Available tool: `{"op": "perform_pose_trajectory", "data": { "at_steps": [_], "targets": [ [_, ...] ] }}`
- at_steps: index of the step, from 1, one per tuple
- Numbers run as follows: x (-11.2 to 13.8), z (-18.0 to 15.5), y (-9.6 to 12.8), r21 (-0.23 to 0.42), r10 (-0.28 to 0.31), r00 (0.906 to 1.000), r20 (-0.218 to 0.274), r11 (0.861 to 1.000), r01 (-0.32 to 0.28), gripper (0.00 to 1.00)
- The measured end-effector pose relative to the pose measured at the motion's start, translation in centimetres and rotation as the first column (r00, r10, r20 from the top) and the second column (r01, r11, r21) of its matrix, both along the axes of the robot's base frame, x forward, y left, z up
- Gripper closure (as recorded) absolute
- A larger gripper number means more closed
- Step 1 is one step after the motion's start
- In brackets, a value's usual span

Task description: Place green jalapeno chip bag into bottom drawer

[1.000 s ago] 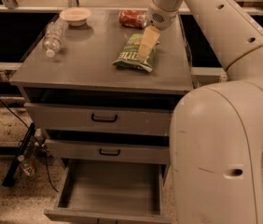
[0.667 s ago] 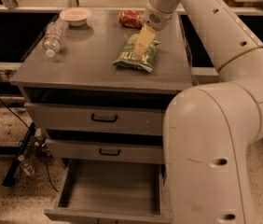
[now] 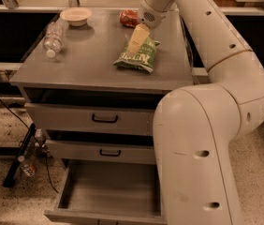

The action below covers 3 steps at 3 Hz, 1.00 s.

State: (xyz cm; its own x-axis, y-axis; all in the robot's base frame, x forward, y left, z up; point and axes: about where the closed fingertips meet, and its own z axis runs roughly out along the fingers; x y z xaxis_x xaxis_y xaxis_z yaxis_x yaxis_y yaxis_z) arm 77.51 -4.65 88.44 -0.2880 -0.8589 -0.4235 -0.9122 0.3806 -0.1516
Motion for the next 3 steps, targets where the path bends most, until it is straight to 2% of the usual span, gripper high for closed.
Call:
{"op": "perform_pose_trajectory", "data": {
  "at_steps": [1,3],
  "targets": [
    [-0.41,1.02,1.44,0.015,0.055,0.9984,0.013,0.998,-0.055,0.0],
    [-0.19,0.51,1.99,0.014,0.068,0.9976,0.012,0.998,-0.068,0.0]
  ]
}}
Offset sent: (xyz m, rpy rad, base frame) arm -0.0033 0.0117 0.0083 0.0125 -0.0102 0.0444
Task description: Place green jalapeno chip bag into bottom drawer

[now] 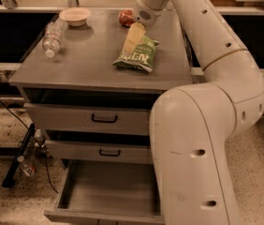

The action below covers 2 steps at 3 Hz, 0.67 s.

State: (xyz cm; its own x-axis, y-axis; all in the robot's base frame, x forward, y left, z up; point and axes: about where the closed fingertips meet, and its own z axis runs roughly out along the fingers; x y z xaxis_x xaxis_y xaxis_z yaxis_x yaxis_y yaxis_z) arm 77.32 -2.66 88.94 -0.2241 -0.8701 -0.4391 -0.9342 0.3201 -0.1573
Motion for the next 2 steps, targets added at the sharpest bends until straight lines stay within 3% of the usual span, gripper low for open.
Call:
{"op": "perform_pose_trajectory", "data": {
  "at_steps": [1,2],
  "targets": [
    [0.13,-4.16,2.29,0.015,0.037,0.9972,-0.064,0.999,-0.036,0.0],
    [0.32,-4.26,2.35,0.021,0.034,0.9975,-0.062,0.999,-0.033,0.0]
  ]
}}
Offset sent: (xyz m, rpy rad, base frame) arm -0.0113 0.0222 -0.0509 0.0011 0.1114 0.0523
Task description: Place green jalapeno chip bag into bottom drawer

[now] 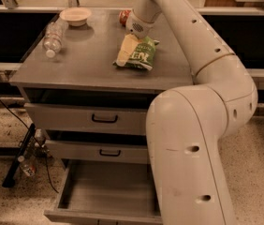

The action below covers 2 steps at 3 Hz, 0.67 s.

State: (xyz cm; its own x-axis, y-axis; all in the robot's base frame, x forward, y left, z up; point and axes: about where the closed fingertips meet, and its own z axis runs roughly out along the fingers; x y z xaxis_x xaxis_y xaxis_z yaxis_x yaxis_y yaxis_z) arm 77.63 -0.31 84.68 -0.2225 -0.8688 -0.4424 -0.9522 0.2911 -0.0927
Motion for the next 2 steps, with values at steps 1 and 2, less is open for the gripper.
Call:
{"op": "perform_pose_trajectory", "data": {
  "at_steps": [1,2],
  "targets": [
    [0.39,0.97,-0.63,-0.003,-0.02,0.9995,0.024,1.0,0.02,0.0],
    [0.65,1.71,-1.33,0.012,-0.037,0.9986,0.039,0.999,0.037,0.0]
  ]
}}
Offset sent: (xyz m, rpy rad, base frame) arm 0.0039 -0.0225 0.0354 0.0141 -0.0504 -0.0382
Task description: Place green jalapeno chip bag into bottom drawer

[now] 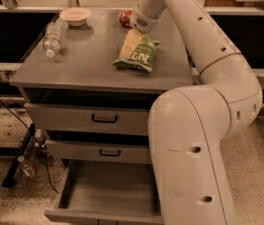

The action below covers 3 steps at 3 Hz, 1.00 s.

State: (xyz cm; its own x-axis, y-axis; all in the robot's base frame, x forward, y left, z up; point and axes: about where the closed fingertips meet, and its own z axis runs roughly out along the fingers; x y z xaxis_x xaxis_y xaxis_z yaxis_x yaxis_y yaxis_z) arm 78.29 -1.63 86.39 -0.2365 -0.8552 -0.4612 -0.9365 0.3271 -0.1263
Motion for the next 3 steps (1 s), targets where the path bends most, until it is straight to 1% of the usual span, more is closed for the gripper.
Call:
{"op": "perform_pose_trajectory", "data": {
  "at_steps": [1,2,3],
  "targets": [
    [0.2,-0.2,0.1,0.006,-0.001,1.0,0.0,1.0,0.001,0.0],
    [2.2,-1.5,0.1,0.073,-0.023,0.9997,-0.004,0.997,0.024,0.0],
    [2.2,-1.6,0.1,0.074,-0.023,0.9997,-0.006,0.997,0.023,0.0]
  ]
}}
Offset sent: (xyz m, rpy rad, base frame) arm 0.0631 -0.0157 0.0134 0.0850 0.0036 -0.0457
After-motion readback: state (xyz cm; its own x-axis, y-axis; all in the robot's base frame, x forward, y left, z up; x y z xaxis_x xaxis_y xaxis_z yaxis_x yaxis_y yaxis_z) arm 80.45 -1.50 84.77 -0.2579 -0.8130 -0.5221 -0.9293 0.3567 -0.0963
